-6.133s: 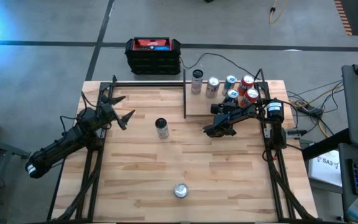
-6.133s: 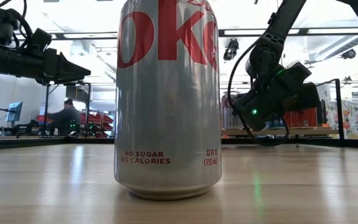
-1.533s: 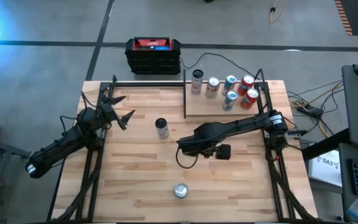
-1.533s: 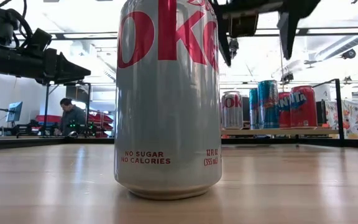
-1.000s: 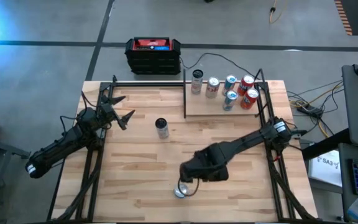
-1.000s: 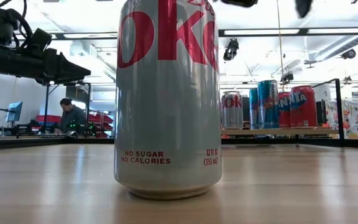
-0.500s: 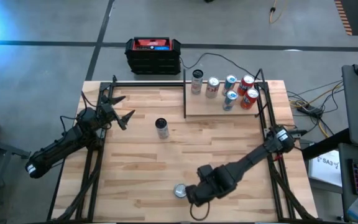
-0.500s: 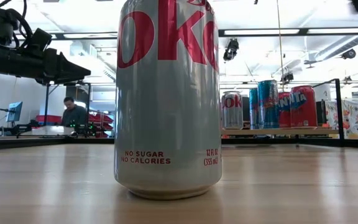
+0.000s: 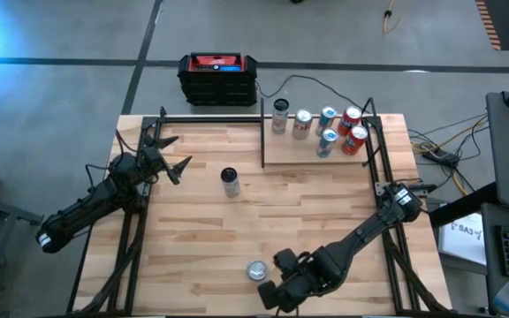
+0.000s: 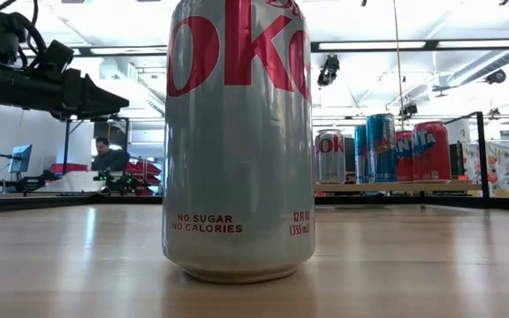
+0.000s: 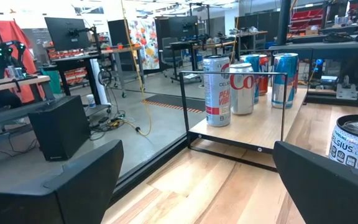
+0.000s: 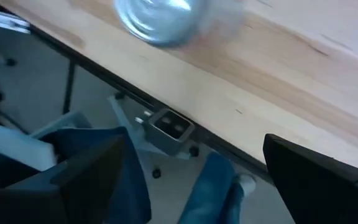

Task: Place canned beverage on shelf
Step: Put the red silver soda can on the shelf aligned with the other silver soda can

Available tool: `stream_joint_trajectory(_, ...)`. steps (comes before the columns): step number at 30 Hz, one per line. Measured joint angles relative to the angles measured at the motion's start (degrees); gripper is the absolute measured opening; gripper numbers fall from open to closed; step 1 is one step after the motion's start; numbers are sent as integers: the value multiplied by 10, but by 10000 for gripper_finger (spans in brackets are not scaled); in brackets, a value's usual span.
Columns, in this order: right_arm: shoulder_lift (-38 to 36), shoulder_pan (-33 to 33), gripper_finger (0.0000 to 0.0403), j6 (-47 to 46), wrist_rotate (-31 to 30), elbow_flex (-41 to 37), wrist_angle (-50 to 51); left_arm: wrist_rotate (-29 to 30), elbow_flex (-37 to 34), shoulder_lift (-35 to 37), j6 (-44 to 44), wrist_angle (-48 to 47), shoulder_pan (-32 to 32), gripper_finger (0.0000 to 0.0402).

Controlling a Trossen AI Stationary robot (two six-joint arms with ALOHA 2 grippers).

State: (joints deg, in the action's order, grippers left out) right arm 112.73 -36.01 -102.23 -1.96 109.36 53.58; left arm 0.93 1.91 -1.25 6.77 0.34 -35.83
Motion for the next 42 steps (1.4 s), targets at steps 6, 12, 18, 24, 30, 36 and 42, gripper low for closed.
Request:
stream_joint_trajectory(6,0,0,370,60,-61,0,-48,0,0,0,0,0,0,398)
stream_joint_trajectory(12,0,10,370,86,-114,-2,-46,0,0,0,0,0,0,398)
stream_joint_trajectory(18,19,32,370,118,-115,-5,-48,0,0,0,0,0,0,398)
stream_joint_trajectory(24,67,37,370,116,-114,1,-44,0,0,0,0,0,0,398)
stream_joint_trajectory(30,114,44,370,126,-116,45,-40,0,0,0,0,0,0,398)
stream_joint_trajectory(36,159,50,370,137,-121,101,-8,0,0,0,0,0,0,398)
stream_joint_trajectory(42,211,57,370,131,-153,166,54,0,0,0,0,0,0,398)
